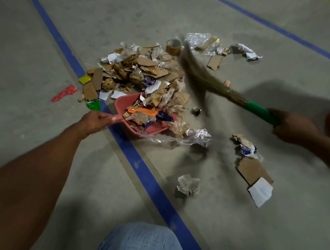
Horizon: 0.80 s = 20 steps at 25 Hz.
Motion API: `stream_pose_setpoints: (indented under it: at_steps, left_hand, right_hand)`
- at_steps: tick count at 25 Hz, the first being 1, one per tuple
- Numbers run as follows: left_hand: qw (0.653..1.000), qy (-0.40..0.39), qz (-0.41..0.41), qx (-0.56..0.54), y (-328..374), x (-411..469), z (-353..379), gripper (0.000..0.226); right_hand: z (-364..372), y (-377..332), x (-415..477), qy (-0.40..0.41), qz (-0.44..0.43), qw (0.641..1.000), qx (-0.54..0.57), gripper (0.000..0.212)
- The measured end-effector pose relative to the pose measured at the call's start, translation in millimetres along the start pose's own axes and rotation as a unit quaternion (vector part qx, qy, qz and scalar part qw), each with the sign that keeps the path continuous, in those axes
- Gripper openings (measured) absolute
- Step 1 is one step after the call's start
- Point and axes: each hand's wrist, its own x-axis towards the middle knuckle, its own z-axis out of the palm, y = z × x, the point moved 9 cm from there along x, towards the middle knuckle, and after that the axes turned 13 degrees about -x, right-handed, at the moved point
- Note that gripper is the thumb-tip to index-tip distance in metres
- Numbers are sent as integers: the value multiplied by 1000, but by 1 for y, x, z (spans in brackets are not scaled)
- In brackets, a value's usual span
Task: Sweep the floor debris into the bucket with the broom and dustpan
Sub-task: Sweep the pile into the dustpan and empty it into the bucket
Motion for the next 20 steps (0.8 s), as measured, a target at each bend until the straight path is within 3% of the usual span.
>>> stream_pose_setpoints:
  at_steps: [5,13,17,20]
  left_hand:
    - [1000,5,3,-4,5,6,2,53]
    - [999,29,24,32,14,6,9,41]
    - [997,47,-9,54,3,5,7,60]
    - [998,48,-14,28,-4,3,11,56]
  right_hand:
    - [4,-79,4,-45,-103,994,5,73]
    - [10,-72,-33,-32,-171,983,-57,76]
    - [10,-74,-44,-5,-195,978,-77,79]
    - [5,-71,-48,33,-203,972,-112,83]
